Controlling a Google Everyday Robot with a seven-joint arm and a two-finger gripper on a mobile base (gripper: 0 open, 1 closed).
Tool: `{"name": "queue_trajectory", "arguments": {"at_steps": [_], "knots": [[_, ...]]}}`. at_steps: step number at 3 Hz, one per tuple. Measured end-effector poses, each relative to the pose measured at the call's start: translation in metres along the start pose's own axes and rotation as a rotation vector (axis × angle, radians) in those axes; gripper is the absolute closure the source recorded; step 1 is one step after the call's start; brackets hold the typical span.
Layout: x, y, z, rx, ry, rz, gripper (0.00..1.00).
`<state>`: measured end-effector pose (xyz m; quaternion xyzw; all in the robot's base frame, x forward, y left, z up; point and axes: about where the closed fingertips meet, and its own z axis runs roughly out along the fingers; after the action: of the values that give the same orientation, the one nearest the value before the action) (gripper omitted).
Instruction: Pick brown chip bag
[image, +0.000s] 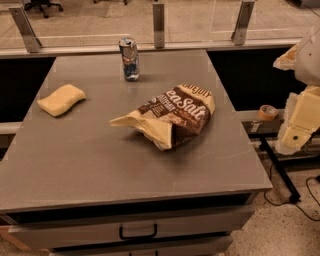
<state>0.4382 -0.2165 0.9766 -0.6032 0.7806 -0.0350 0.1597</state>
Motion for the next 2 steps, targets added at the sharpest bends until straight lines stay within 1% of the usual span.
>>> {"name": "queue_trajectory", "arguments": {"at_steps": [1, 2], "knots": [[0.0, 0.0, 0.0, 0.0, 0.0, 0.0, 0.0], [-0.0066, 0.0, 0.0045, 0.01, 0.006, -0.043, 0.0]]}}
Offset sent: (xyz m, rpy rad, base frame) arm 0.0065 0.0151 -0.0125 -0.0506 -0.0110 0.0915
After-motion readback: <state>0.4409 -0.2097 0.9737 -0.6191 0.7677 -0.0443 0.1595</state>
